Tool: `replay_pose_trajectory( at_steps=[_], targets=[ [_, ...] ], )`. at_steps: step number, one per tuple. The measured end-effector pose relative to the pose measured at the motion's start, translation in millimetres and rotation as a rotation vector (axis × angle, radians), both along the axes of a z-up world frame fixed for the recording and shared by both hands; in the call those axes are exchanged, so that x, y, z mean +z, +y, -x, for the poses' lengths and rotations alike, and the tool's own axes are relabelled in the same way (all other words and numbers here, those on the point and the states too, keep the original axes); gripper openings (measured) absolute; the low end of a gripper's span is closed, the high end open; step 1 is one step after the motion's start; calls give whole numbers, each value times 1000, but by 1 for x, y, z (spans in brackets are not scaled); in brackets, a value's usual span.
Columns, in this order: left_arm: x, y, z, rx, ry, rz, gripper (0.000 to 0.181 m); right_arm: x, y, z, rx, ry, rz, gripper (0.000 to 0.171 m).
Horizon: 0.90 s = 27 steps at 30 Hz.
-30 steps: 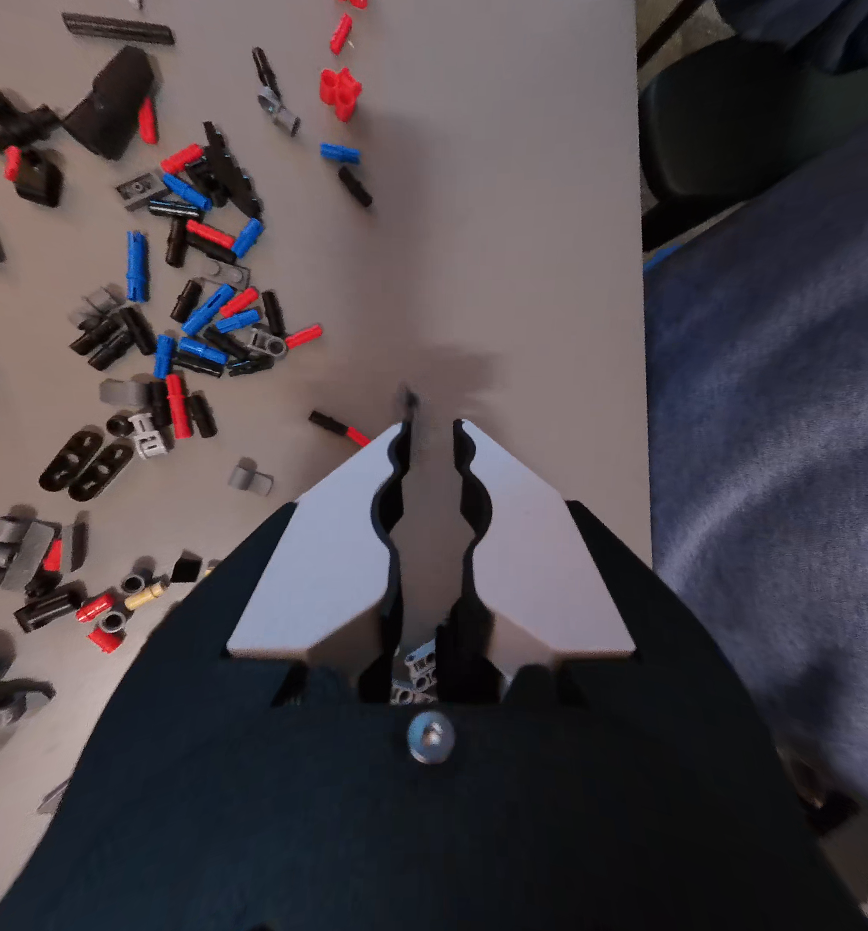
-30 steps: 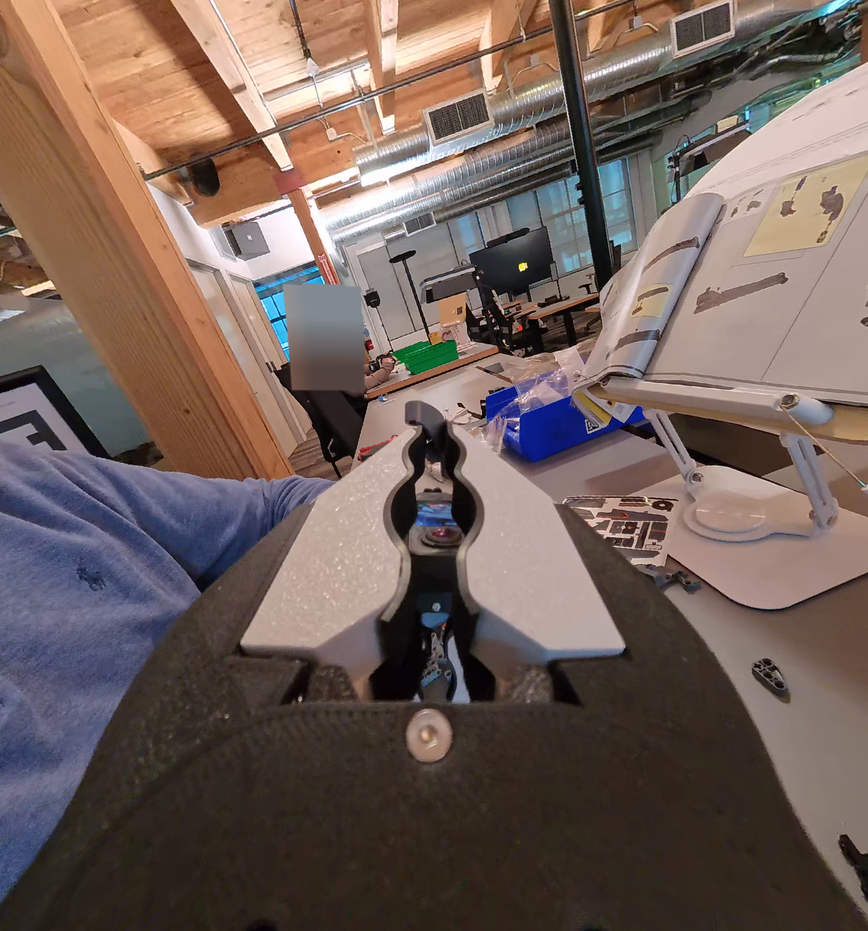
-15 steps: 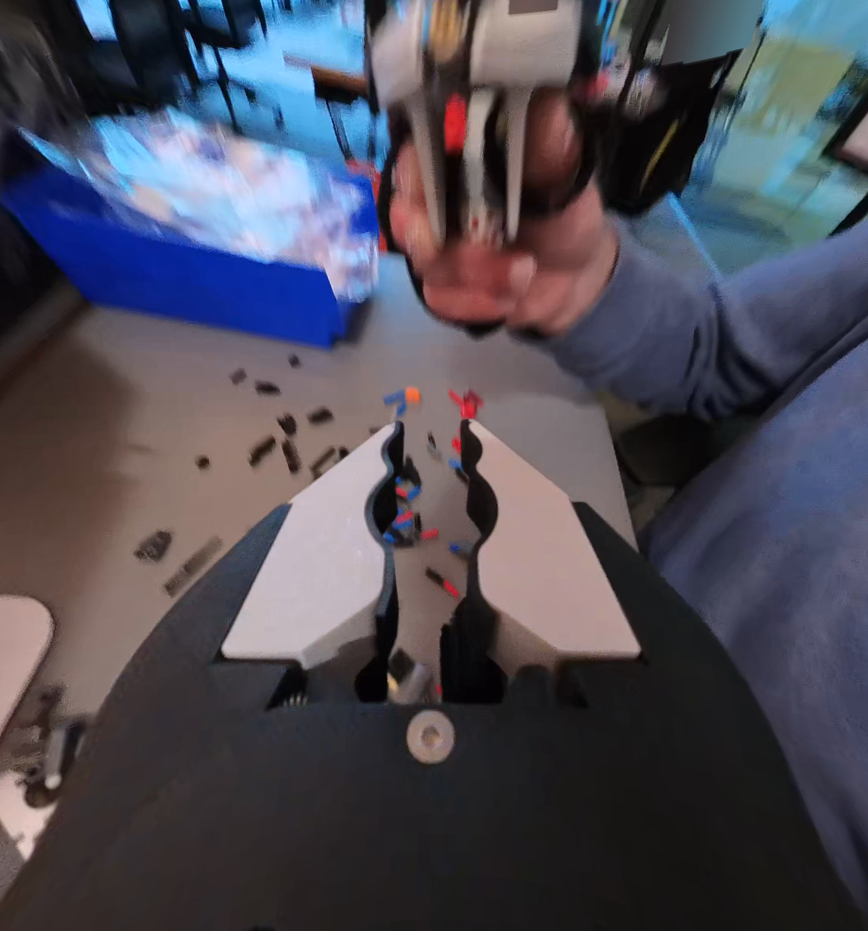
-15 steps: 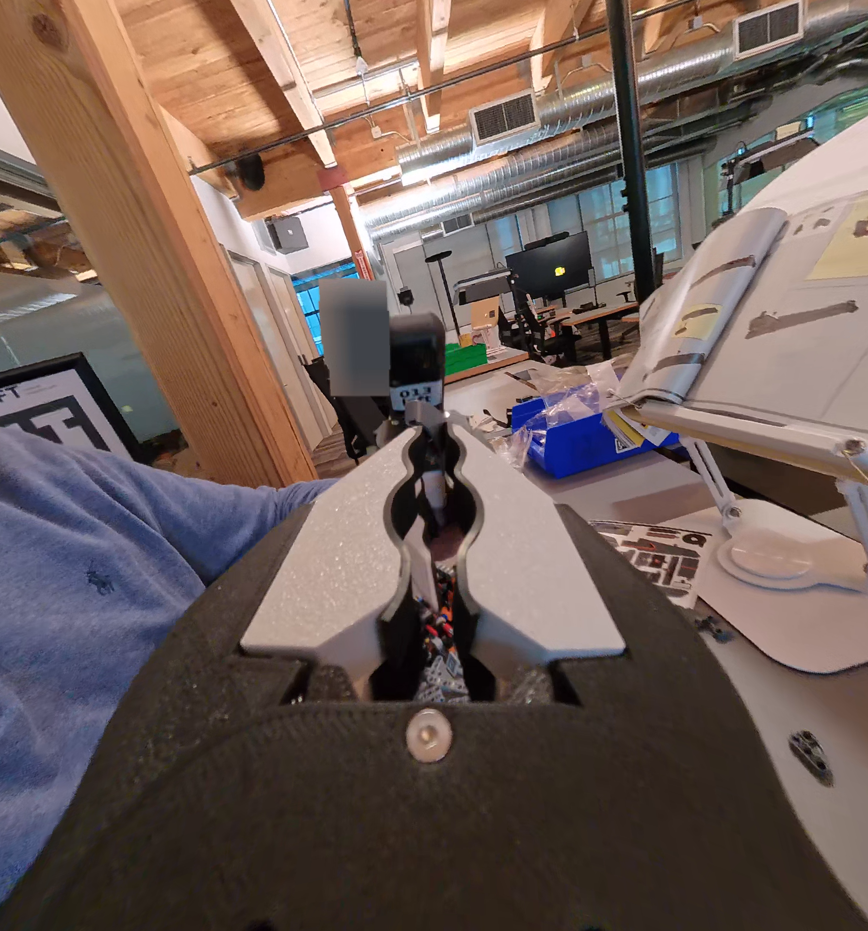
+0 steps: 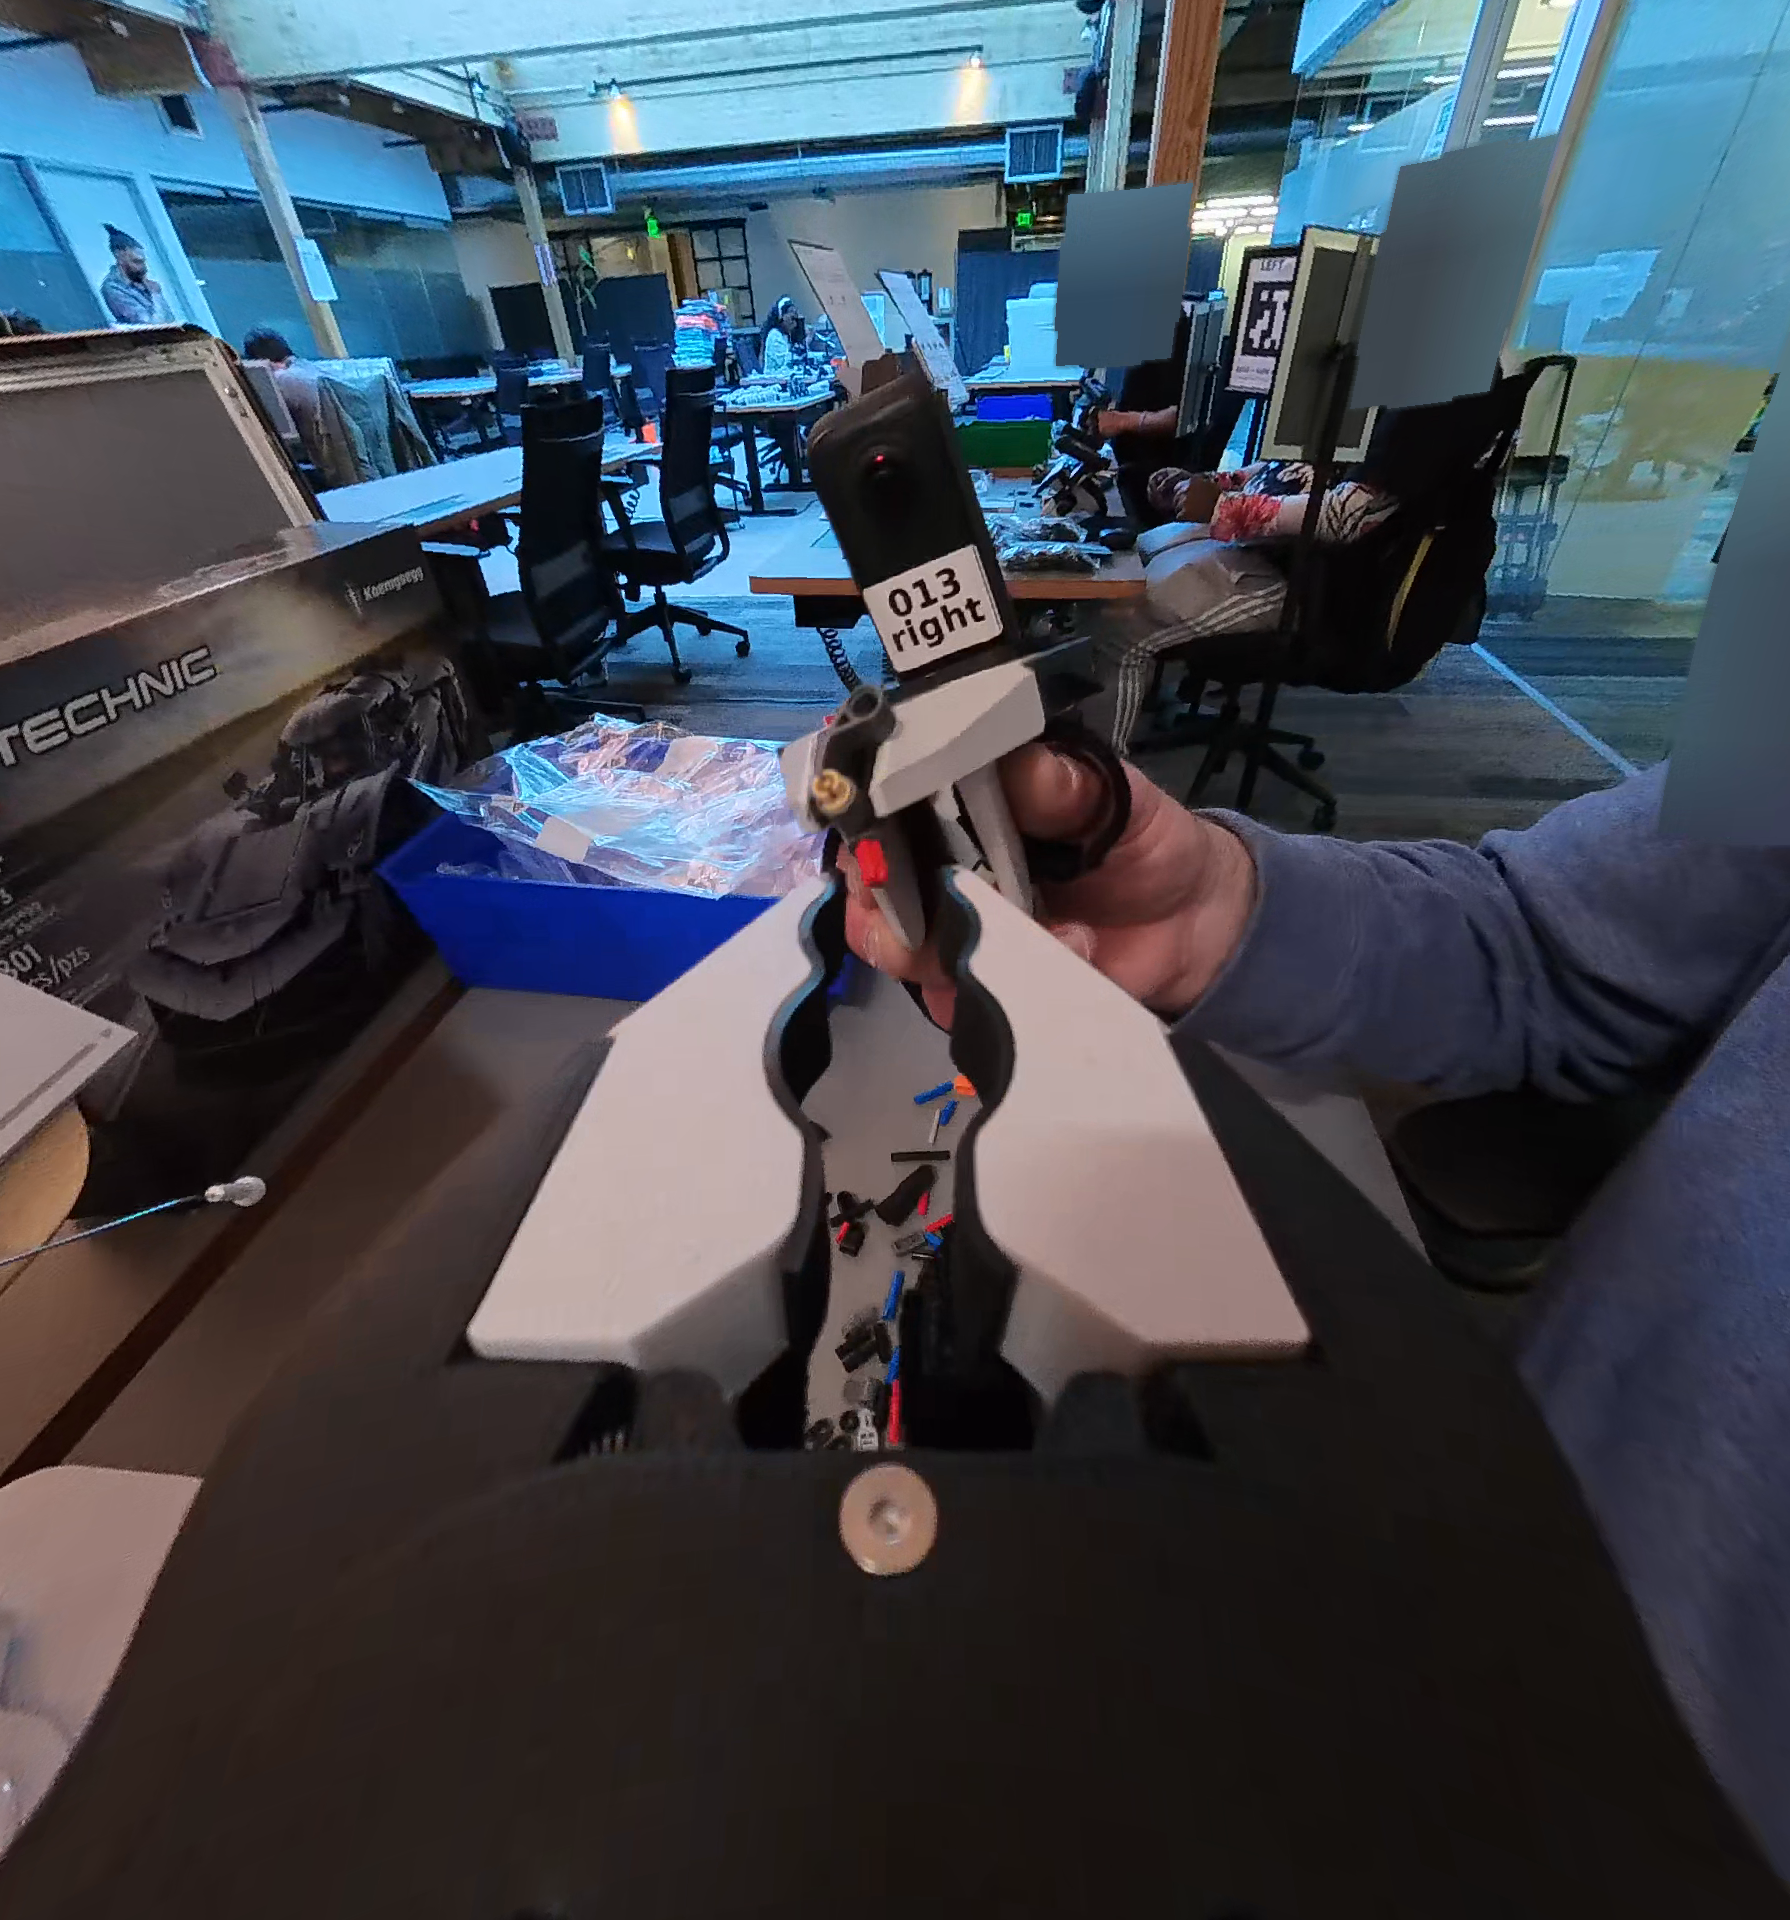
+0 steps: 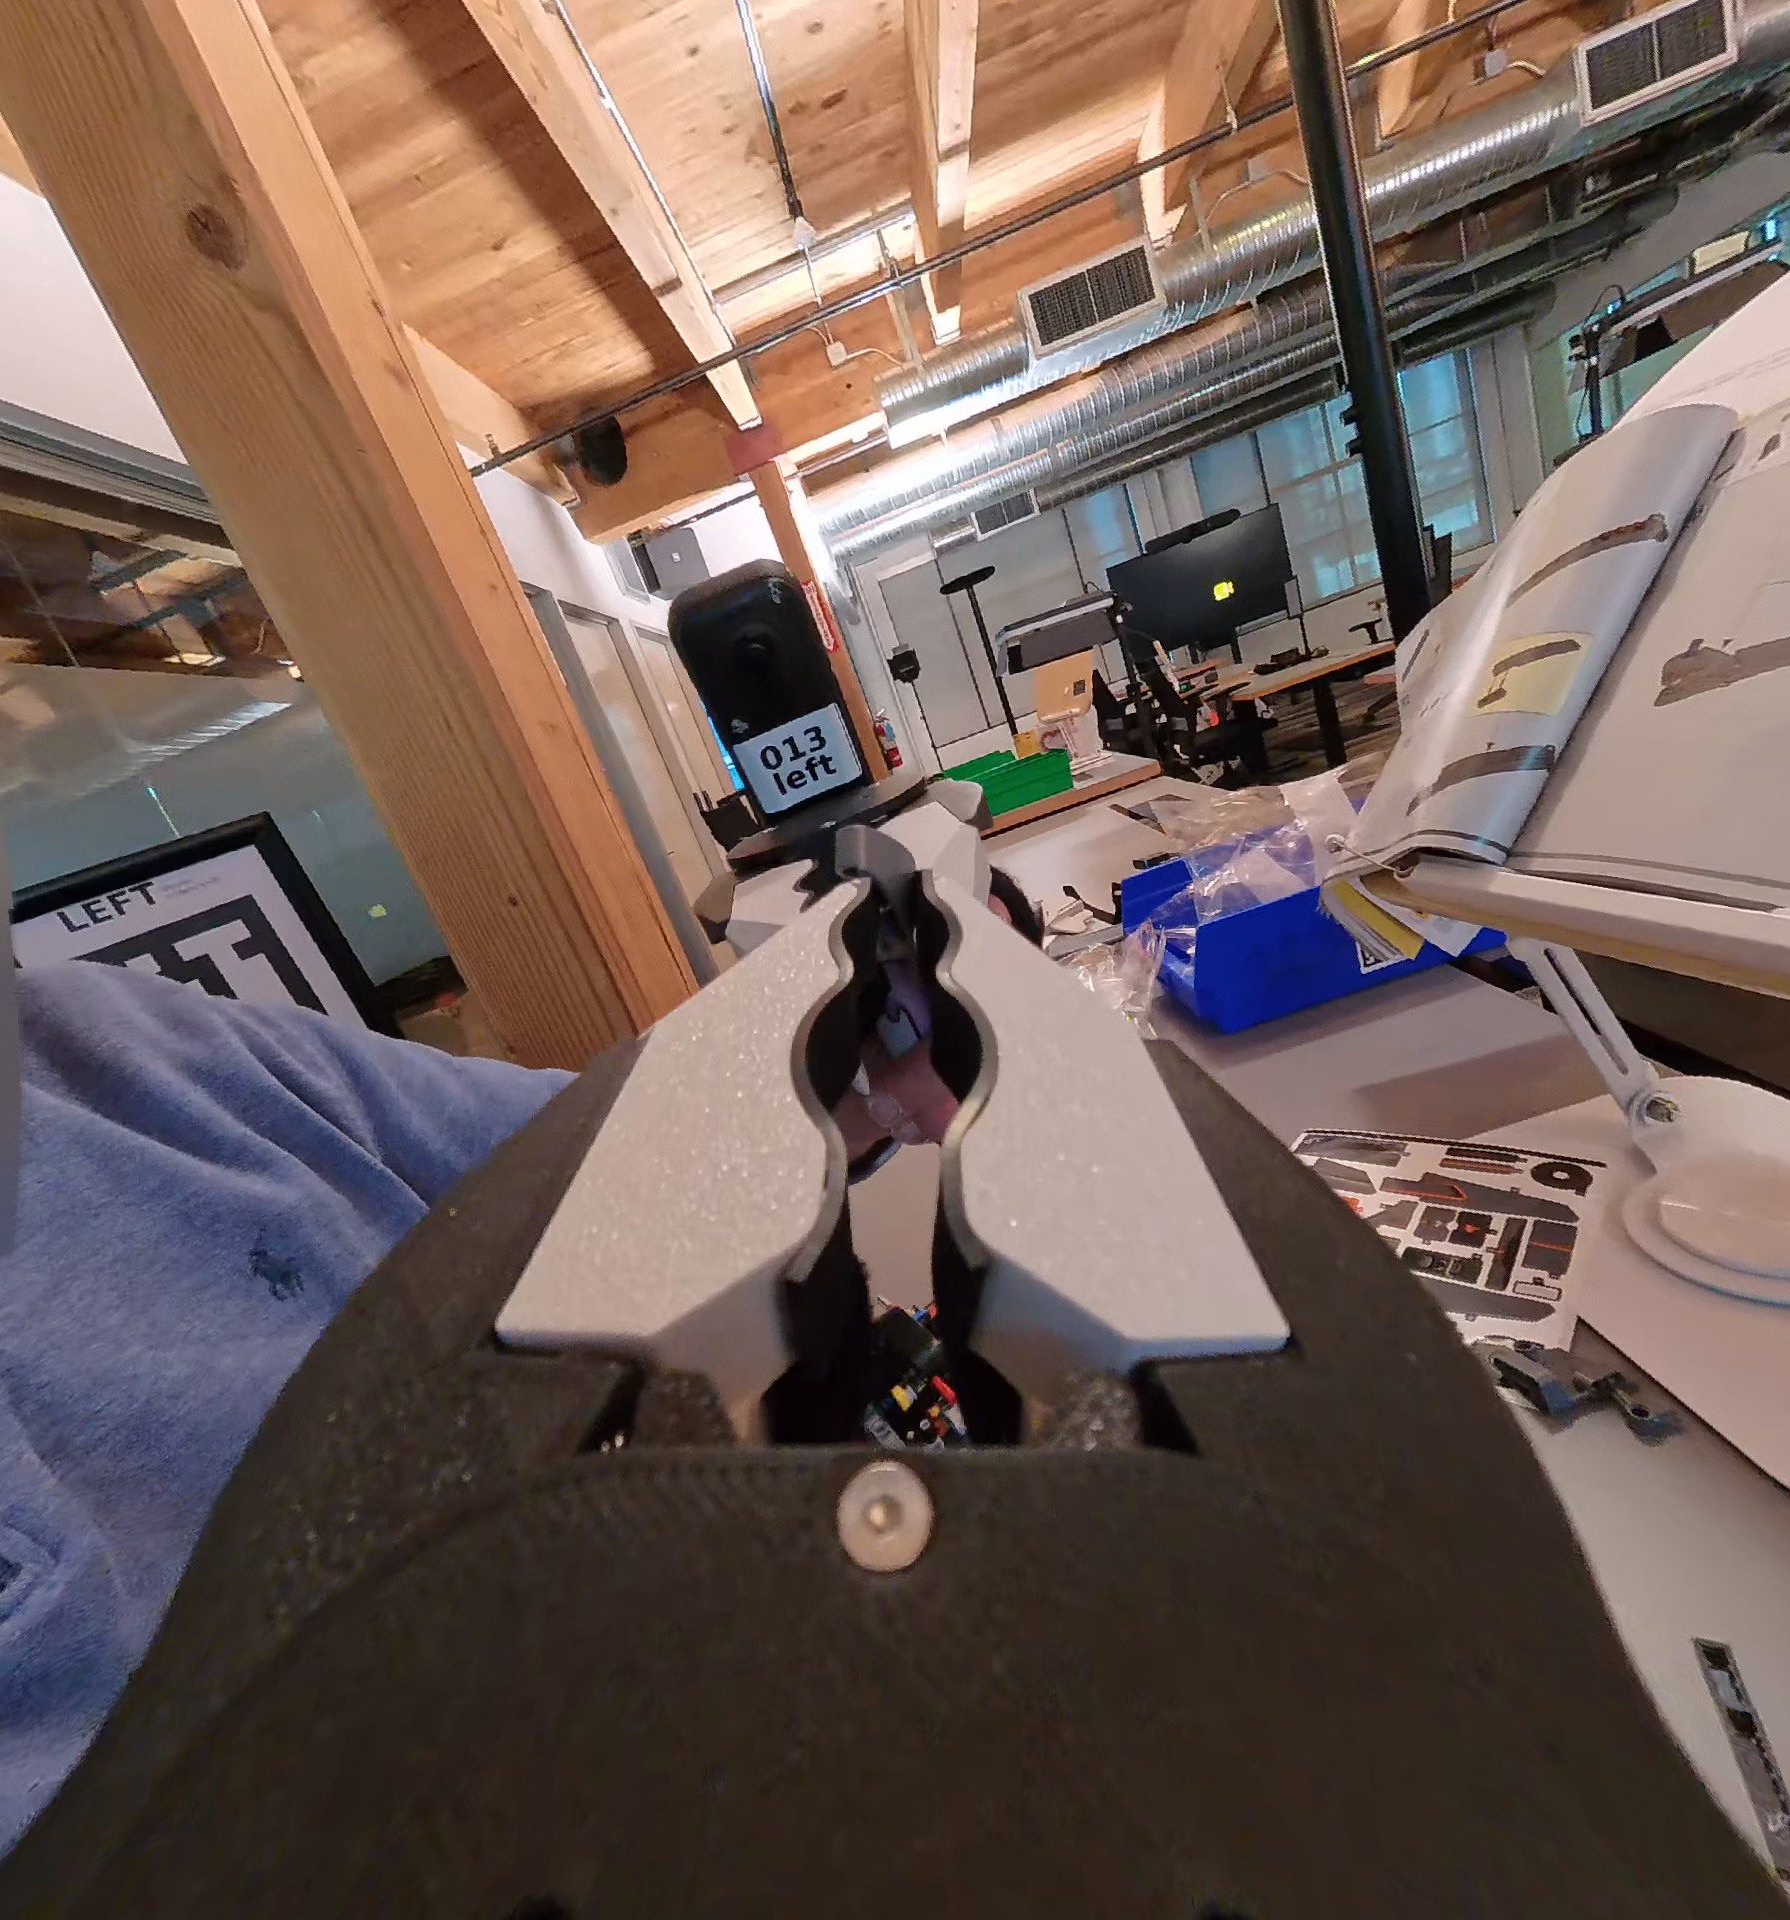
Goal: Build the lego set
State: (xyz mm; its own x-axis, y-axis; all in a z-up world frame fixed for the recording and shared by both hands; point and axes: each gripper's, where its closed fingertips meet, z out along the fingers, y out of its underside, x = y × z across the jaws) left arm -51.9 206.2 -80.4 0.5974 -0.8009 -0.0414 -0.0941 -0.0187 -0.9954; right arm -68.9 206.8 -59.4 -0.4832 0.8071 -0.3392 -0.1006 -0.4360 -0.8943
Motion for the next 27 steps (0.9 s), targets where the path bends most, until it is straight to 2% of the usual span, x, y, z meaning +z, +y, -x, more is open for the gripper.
replay_pose_trajectory(
  at_steps=[3,21,27],
  targets=[
    [1,2,2,13,-9,-18,2,-1,-2,2,6,-1,-3,4],
    [6,-1,13,-57,-117,65,1,-1,6,4,-109,-17,-131,12],
    [8,0,15,-86,-167,110,1,-2,20,-3,-260,-38,-305,16]
  ],
)
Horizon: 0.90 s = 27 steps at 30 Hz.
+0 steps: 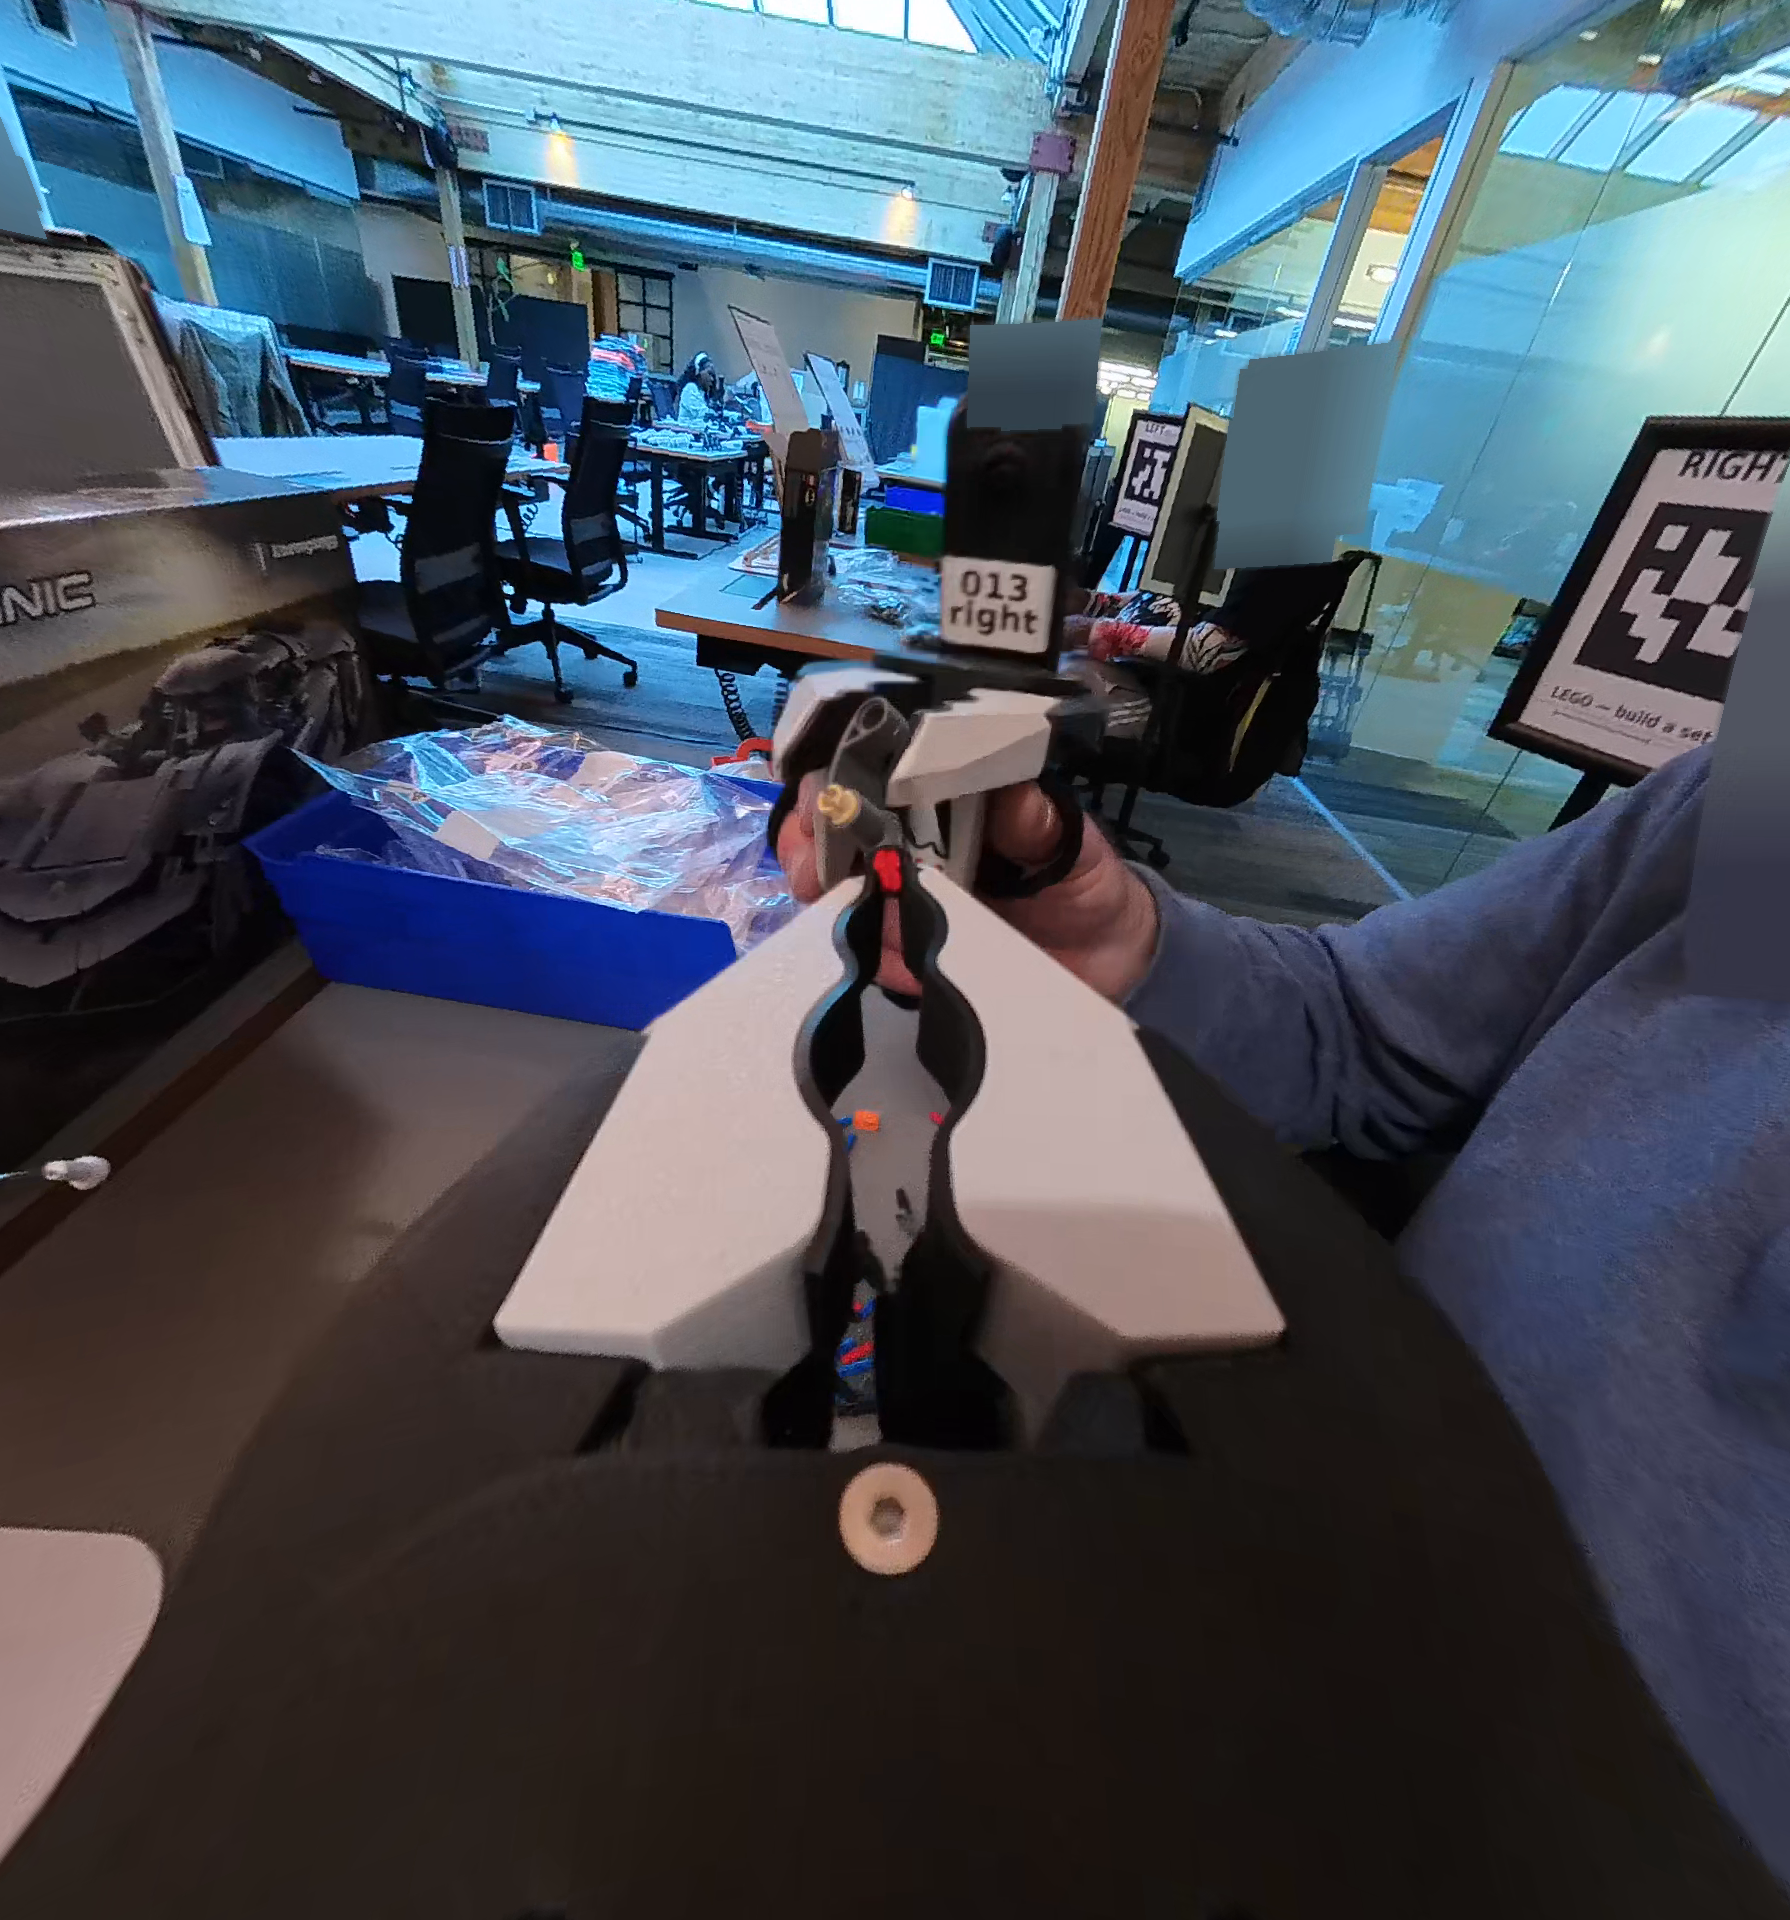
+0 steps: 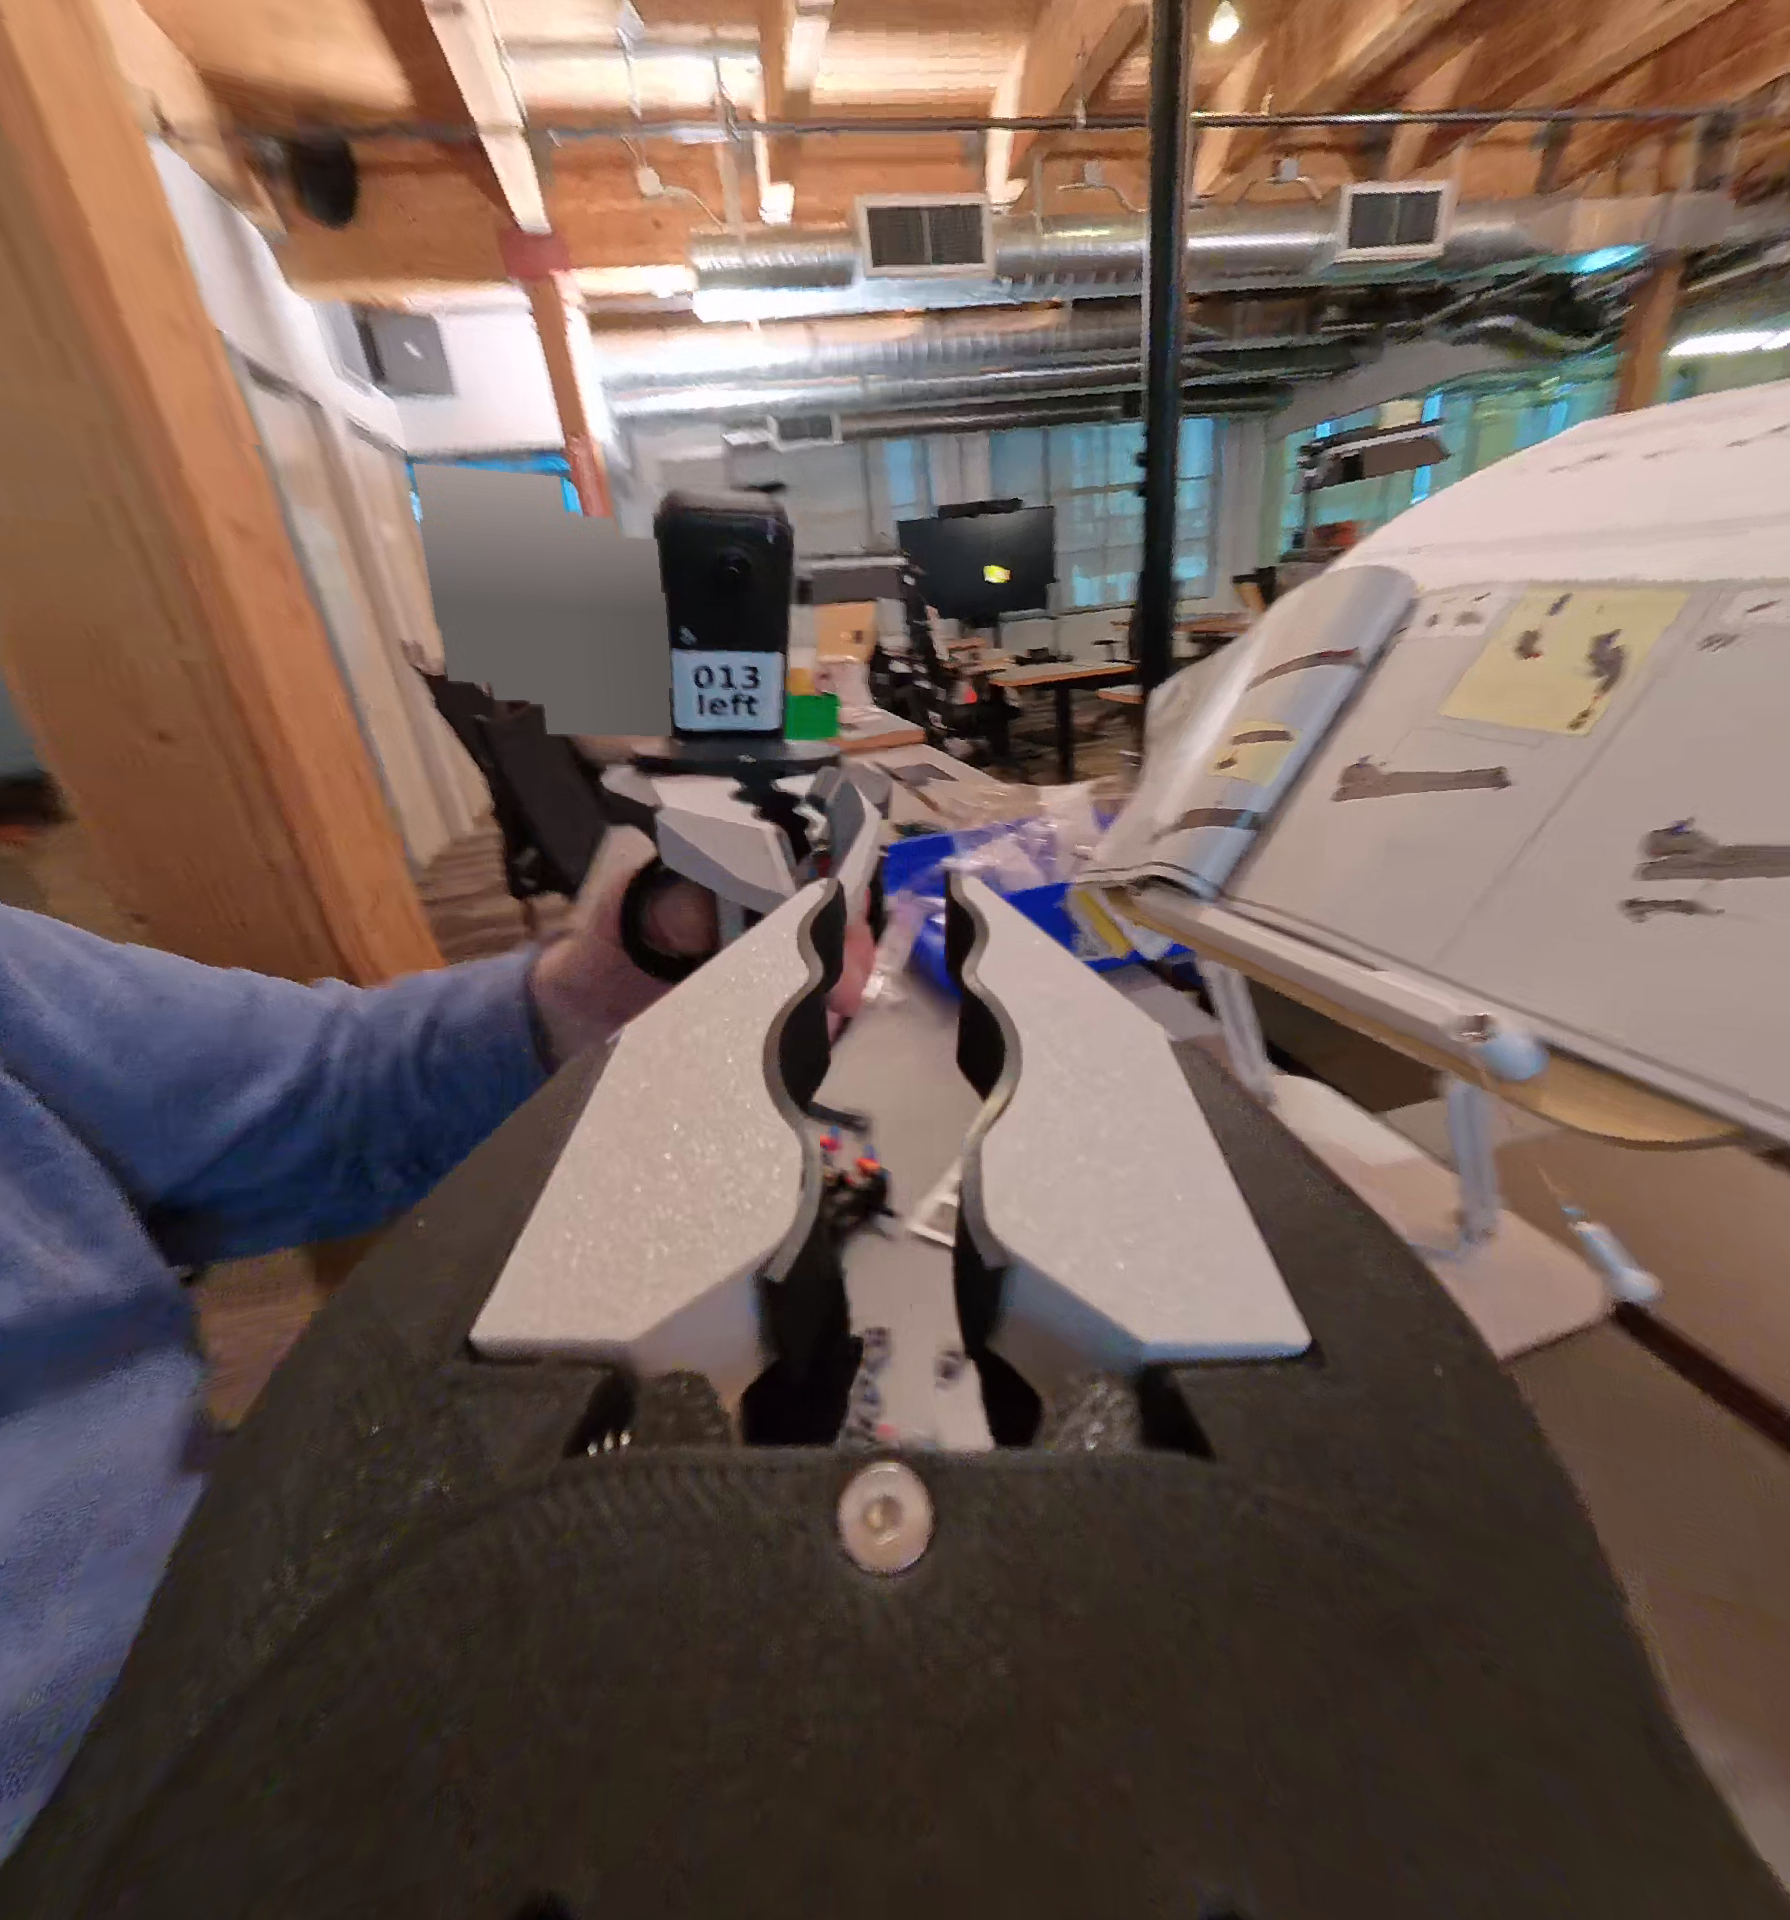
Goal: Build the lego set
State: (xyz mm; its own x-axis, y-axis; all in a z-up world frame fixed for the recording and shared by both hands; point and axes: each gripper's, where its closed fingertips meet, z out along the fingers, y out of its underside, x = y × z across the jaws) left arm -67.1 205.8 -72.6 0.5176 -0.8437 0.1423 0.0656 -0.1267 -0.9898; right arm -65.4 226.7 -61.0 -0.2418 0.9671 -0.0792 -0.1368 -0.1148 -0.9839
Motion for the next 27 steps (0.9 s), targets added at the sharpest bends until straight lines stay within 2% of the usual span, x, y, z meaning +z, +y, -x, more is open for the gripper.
replay_pose_trajectory(
  at_steps=[7,11,14,19,27],
  targets=[
    [0,4,1,-5,-19,23,1,1,1,-4,-275,-99,-480,19],
    [-4,8,1,96,137,-89,1,7,-13,-4,-177,-116,-360,19],
    [-5,13,6,225,340,-239,0,8,-14,-4,-106,-134,-242,22],
    [2,10,4,323,570,-394,0,10,-13,-2,-38,-142,-127,21],
    [0,11,-2,333,679,-427,1,9,-16,2,-37,-155,-166,6]
  ],
)
